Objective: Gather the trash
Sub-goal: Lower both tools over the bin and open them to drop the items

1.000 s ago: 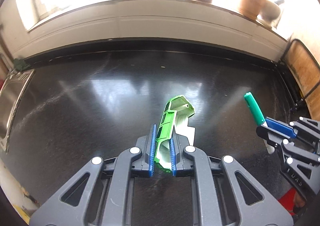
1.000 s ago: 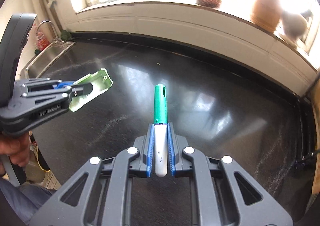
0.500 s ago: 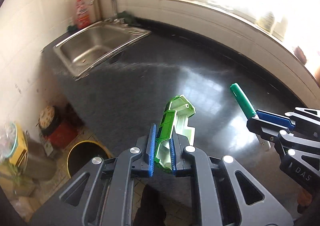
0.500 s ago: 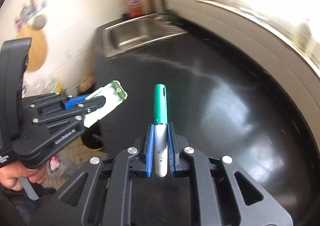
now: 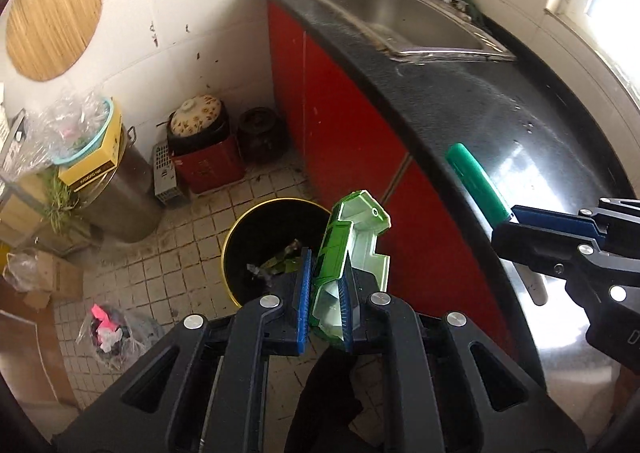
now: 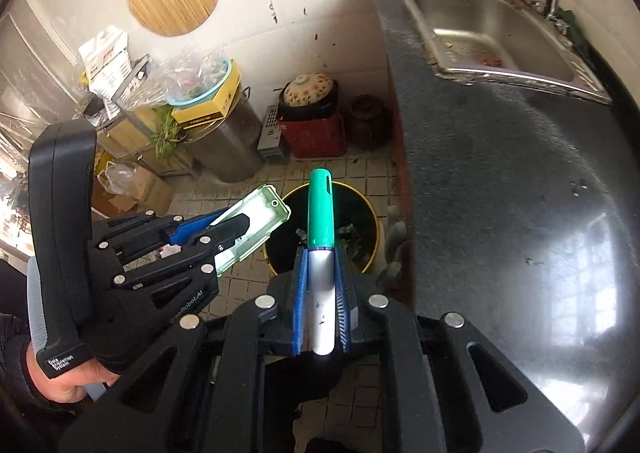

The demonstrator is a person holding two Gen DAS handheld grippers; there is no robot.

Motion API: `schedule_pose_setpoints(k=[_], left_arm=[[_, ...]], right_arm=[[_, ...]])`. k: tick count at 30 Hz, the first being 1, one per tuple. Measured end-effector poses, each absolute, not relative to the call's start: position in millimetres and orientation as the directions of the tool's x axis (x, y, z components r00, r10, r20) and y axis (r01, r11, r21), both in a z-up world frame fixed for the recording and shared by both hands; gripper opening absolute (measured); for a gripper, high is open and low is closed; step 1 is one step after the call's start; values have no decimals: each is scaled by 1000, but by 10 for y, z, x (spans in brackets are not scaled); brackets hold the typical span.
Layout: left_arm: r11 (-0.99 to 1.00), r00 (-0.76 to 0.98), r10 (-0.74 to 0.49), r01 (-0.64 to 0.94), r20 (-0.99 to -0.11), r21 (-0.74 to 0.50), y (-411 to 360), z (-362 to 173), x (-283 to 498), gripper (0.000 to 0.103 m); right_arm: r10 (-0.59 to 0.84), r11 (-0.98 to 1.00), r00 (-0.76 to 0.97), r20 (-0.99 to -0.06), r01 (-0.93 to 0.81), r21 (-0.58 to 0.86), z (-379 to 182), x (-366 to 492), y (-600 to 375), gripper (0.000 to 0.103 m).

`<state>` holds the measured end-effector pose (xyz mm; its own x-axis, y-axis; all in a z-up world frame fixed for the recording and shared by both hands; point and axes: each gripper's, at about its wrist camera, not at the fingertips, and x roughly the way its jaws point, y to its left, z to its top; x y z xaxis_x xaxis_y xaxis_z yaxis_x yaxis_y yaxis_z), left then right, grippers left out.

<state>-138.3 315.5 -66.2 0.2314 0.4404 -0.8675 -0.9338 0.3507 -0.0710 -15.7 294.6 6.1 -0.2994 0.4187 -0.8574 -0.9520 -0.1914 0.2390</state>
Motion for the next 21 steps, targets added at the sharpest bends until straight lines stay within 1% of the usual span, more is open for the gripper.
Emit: schedule_pose_setpoints(k=[5,11,14,19,21], left_arm=[[273,228,394,-954,-891,-124,3566,-1078,-1623,12],[241,205,358,-963,-911,-122,3920,-1483,-1689,12],[219,204,331,-966,-921,-136,4041,-1624,-1748,12],[205,215,313,-966,-925,-155,4179,-1704,-1828,13],[206,217,300,-966,-929,-159,4207,-1727,-1838,20]], right_arm=[[311,-177,-317,-896,-946,273,-378,-464,3470,14],[214,-148,-308,-927,-948,281,-833,-685,3960,14],[196,-163,-296,-935,-950,266,-939,-777,4083,14],[203,-169,-284,-937,-953,253,-951,-809,4175,14],[188,-163,-284,-940,-953,256,-969,-803,4208,23]])
